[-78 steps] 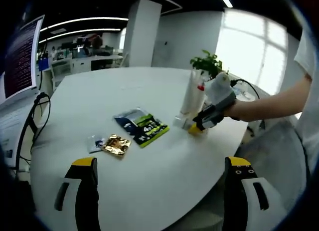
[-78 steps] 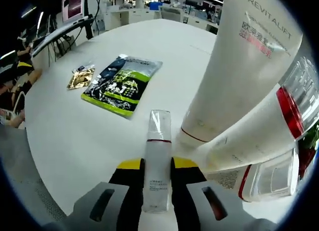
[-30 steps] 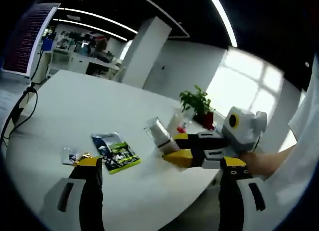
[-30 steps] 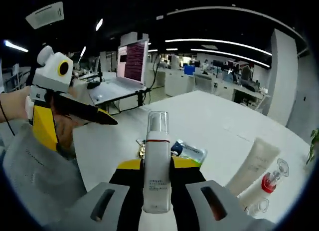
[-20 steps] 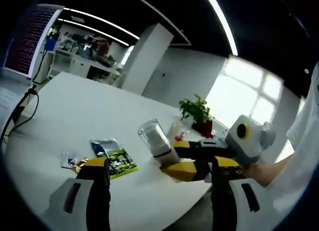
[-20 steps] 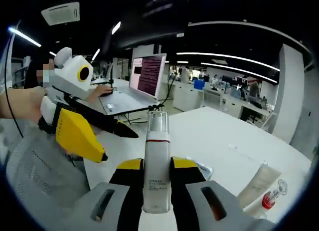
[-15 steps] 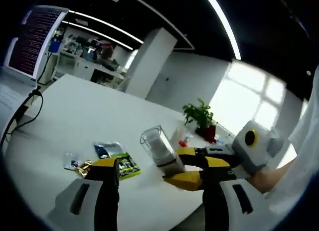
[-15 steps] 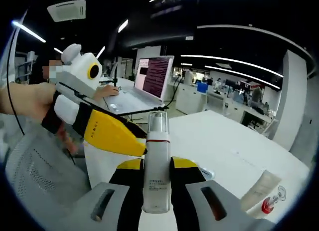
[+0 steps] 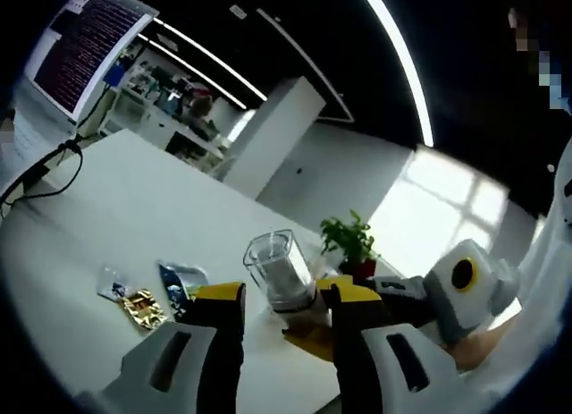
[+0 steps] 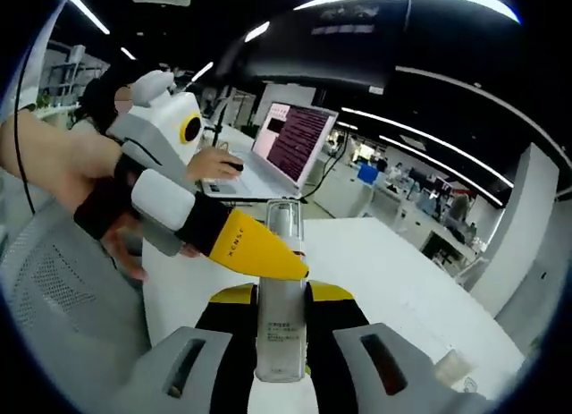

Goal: Arrange the skincare products in the storage area until every visible bottle or jar stands upright without overlapping.

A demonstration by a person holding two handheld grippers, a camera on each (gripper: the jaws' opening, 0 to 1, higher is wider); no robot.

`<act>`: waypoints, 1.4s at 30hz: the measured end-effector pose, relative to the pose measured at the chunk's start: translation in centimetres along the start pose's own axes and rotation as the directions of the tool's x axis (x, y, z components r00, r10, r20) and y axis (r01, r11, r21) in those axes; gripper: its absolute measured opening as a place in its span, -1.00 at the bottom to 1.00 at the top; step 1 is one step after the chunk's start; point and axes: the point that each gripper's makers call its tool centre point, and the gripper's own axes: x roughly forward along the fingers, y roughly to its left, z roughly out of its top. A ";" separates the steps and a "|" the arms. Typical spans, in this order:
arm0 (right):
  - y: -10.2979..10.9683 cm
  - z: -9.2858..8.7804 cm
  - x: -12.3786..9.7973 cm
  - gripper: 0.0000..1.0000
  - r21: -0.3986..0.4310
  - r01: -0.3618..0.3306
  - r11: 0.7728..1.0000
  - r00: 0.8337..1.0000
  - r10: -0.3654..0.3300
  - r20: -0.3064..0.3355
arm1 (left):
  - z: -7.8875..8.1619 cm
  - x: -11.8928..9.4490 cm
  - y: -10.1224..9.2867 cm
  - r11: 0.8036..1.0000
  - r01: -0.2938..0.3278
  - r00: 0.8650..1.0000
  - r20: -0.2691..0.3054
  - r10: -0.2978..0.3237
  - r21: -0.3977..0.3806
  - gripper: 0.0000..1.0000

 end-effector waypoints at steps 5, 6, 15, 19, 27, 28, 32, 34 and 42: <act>0.2 0.7 0.1 -0.61 -0.020 0.005 1.000 1.000 -0.004 0.005 | 0.4 -0.1 -0.3 1.000 0.008 0.999 0.048 -0.007 -0.011 -0.60; 0.2 0.7 0.1 -0.61 -0.019 0.006 1.000 1.000 -0.006 0.005 | 0.6 -0.2 -0.2 1.000 0.004 0.998 0.058 -0.003 -0.016 -0.60; 0.1 1.4 -0.1 -0.59 0.016 0.005 1.000 1.000 -0.005 0.024 | 1.3 -0.4 -0.6 0.998 0.038 0.995 0.092 -0.033 -0.054 -0.68; 0.6 2.3 -0.3 -0.57 0.097 -0.081 0.992 0.993 0.072 0.096 | 2.0 -0.9 -1.1 0.992 0.112 0.990 0.093 -0.106 -0.064 -0.70; 1.7 4.4 -2.5 -0.48 0.300 -0.299 0.906 0.943 0.234 0.236 | 2.7 -2.5 -5.9 0.914 0.401 0.916 -0.014 -0.401 0.068 -0.71; 1.8 4.6 -2.7 -0.47 0.317 -0.320 0.893 0.936 0.247 0.250 | 2.8 -2.6 -6.2 0.906 0.417 0.909 -0.021 -0.417 0.077 -0.71; 1.7 5.1 -3.8 -0.49 0.375 -0.408 0.832 0.902 0.304 0.307 | 3.3 -3.0 -7.5 0.867 0.486 0.874 -0.055 -0.482 0.108 -0.71; 2.1 5.2 -4.2 -0.50 0.335 -0.443 0.832 0.887 0.352 0.300 | 3.0 -3.2 -8.0 0.844 0.520 0.854 -0.102 -0.510 0.135 -0.71; 4.8 4.9 -5.6 -0.52 0.327 -0.647 0.689 0.762 0.568 0.309 | 1.4 -4.1 -9.9 0.758 0.636 0.763 -0.263 -0.590 0.145 -0.71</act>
